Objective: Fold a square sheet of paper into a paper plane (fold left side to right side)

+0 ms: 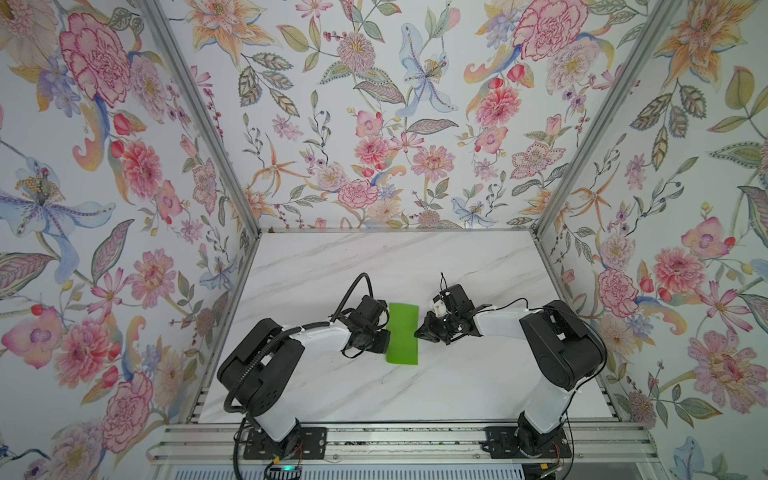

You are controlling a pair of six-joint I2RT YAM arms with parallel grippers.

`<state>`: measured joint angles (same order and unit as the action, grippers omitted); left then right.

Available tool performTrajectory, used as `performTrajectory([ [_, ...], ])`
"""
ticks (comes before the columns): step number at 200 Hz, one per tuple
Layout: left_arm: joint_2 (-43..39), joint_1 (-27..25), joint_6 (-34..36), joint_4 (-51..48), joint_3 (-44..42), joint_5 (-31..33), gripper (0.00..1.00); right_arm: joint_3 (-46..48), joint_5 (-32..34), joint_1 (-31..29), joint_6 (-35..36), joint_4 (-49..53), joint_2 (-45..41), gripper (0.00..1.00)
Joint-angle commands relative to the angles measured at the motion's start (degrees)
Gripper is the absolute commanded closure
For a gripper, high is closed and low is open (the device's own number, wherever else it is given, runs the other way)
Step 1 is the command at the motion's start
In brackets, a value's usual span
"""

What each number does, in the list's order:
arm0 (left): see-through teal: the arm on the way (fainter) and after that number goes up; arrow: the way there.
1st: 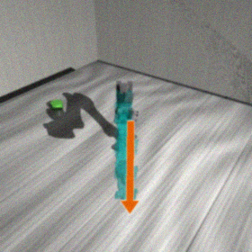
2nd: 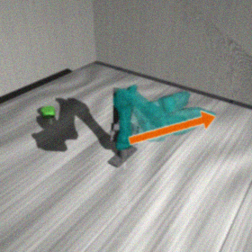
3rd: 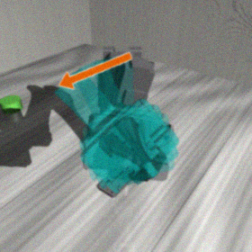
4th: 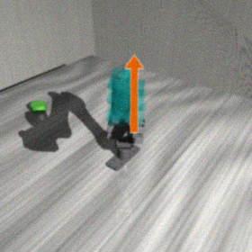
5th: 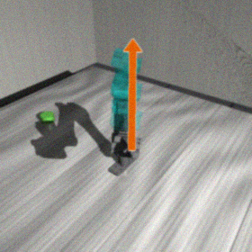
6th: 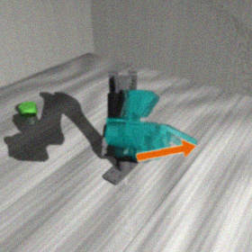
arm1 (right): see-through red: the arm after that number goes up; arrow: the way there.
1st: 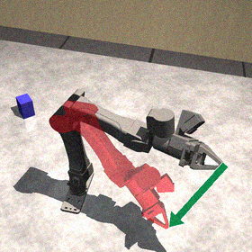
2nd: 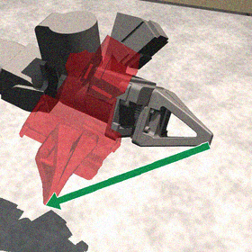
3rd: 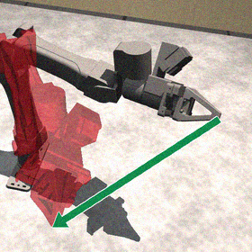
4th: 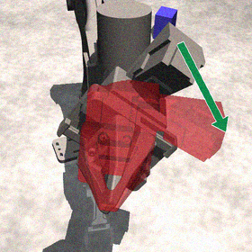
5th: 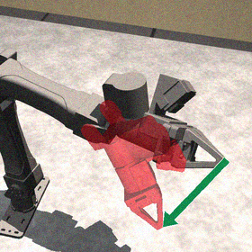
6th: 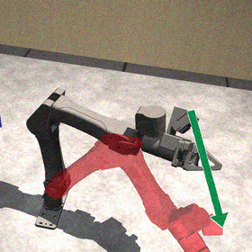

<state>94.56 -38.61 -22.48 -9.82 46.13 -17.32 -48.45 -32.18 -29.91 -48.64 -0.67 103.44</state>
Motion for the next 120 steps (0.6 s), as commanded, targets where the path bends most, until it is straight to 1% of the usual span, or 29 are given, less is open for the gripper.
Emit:
performTrajectory([
  [1,0.38,0.95,1.47,-8.94,-2.04,5.02,0.89,1.34,5.02,0.29,1.01,7.02,3.70,1.00],
  [23,-2.22,0.85,1.03,-8.02,-0.36,3.48,0.90,1.25,5.03,0.29,1.01,7.07,3.61,1.00],
  [42,-4.54,0.48,-0.63,-5.58,0.51,0.48,0.89,1.12,5.05,0.36,1.01,6.95,3.70,1.00],
  [61,-4.55,0.01,-1.68,-4.95,1.86,-1.26,0.89,1.23,5.10,0.29,0.99,6.99,3.72,1.00],
  [97,-2.66,-2.66,-2.58,-1.94,2.39,-5.25,0.88,1.23,5.03,0.26,0.96,6.95,3.74,1.00],
  [120,-0.65,-3.33,-2.32,-2.54,2.05,-5.13,0.87,1.32,5.03,0.29,1.01,6.99,3.61,1.00],
])
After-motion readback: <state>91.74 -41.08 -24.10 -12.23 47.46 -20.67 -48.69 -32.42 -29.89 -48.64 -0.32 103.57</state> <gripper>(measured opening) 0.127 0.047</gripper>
